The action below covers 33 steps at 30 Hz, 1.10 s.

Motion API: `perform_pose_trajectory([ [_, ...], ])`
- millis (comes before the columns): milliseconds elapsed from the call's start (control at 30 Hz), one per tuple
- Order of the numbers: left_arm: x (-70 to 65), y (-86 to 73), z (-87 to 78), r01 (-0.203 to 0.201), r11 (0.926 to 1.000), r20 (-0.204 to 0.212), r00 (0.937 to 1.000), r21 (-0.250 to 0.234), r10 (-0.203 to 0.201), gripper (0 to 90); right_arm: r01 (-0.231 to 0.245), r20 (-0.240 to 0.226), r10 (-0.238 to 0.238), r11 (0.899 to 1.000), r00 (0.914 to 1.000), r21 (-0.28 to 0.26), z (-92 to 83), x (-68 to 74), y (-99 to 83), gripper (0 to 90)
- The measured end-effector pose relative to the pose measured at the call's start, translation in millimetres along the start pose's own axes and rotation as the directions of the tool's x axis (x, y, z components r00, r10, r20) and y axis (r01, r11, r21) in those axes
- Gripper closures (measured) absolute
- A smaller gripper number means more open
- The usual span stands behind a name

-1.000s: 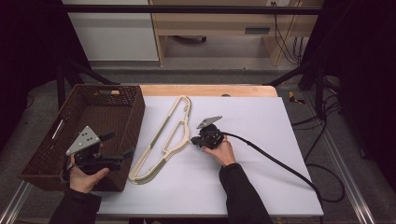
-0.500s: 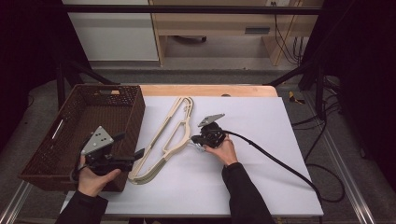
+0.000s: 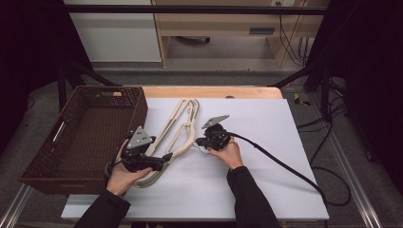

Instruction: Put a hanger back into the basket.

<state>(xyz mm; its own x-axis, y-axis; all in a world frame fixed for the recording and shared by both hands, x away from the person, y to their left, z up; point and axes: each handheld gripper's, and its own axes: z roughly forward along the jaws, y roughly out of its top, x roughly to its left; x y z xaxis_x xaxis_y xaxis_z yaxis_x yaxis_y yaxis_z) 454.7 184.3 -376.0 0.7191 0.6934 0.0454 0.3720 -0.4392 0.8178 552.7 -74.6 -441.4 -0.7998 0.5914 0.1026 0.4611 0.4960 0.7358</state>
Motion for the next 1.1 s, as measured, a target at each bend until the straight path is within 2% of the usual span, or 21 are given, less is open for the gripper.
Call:
perform_pose_trajectory([
  [167,-2.6,1.7,22.8,-0.022,0.9989,-0.003,0.9997,0.042,0.023,19.6,0.004,0.005,-0.004,1.0,1.0,0.008,-2.7,1.2,0.9,88.2],
  [333,-1.2,0.6,44.8,-0.027,0.9963,0.008,0.9996,0.082,0.026,24.5,0.009,0.003,-0.009,1.0,1.0,0.009,-4.2,1.6,1.1,88.2],
  [367,-1.2,0.6,44.8,-0.027,0.9963,0.008,0.9996,0.082,0.026,25.3,0.009,0.003,-0.009,1.0,1.0,0.009,-4.2,1.6,1.1,88.2],
  [400,-0.8,-0.7,53.1,-0.038,0.9934,0.003,0.9993,0.108,0.038,26.2,0.001,0.006,-0.001,1.0,1.0,0.011,-4.7,2.5,1.4,88.2],
  [467,-1.0,-1.5,57.1,-0.047,0.9917,0.0,0.9989,0.12,0.047,29.3,0.001,0.006,-0.001,1.0,1.0,0.011,-5.0,2.8,1.5,88.2],
  [500,-0.4,-2.5,64.5,-0.063,0.987,0.008,0.998,0.148,0.062,30.1,-0.006,0.007,0.005,1.0,1.0,0.011,-5.1,3.3,1.7,88.2],
  [533,-0.4,-2.5,64.5,-0.063,0.987,0.008,0.998,0.148,0.062,31.3,-0.006,0.007,0.005,1.0,1.0,0.011,-5.1,3.3,1.7,88.2],
  [567,0.4,-3.4,71.1,-0.076,0.9823,0.0,0.997,0.171,0.077,33.6,-0.009,0.006,0.009,1.0,0.9999,0.011,-5.7,3.7,1.9,88.2],
  [633,1.1,-4.1,74.7,-0.075,0.9812,0.001,0.9971,0.178,0.076,35.9,-0.005,0.009,0.005,1.0,0.9999,0.01,-5.8,3.7,2.0,88.2],
  [667,2.9,-5.5,81.0,-0.077,0.9773,0.01,0.997,0.197,0.077,37.5,0.001,0.009,-0.001,1.0,1.0,0.011,-6.0,3.6,1.9,88.2],
  [767,3.4,-7.2,88.0,-0.08,0.975,0.004,0.9967,0.207,0.081,41.3,0.001,0.012,-0.001,1.0,0.9999,0.015,-6.0,4.1,1.7,88.2],
  [800,3.0,-8.5,94.3,-0.097,0.9709,-0.007,0.9948,0.219,0.101,42.2,-0.007,0.016,0.007,1.0,0.9999,0.015,-5.9,4.9,1.8,88.2],
  [900,2.6,-9.9,100.4,-0.103,0.9677,-0.01,0.9941,0.23,0.108,45.6,-0.003,0.008,0.002,1.0,1.0,0.01,-6.1,5.1,1.5,88.2],
  [1000,2.0,-13.1,109.6,-0.119,0.9601,-0.008,0.9921,0.253,0.125,49.2,0.01,0.007,-0.011,1.0,0.9999,0.016,-7.2,5.3,1.6,88.2],
  [1067,1.6,-13.8,110.9,-0.122,0.9595,-0.012,0.9915,0.254,0.129,51.0,0.013,0.007,-0.013,1.0,0.9999,0.016,-7.3,5.4,1.6,88.2],
  [1100,1.6,-13.9,111.3,-0.126,0.9589,-0.017,0.9908,0.254,0.134,55.7,0.011,0.009,-0.011,1.0,0.9999,0.018,-7.6,6.3,1.5,88.2],
])
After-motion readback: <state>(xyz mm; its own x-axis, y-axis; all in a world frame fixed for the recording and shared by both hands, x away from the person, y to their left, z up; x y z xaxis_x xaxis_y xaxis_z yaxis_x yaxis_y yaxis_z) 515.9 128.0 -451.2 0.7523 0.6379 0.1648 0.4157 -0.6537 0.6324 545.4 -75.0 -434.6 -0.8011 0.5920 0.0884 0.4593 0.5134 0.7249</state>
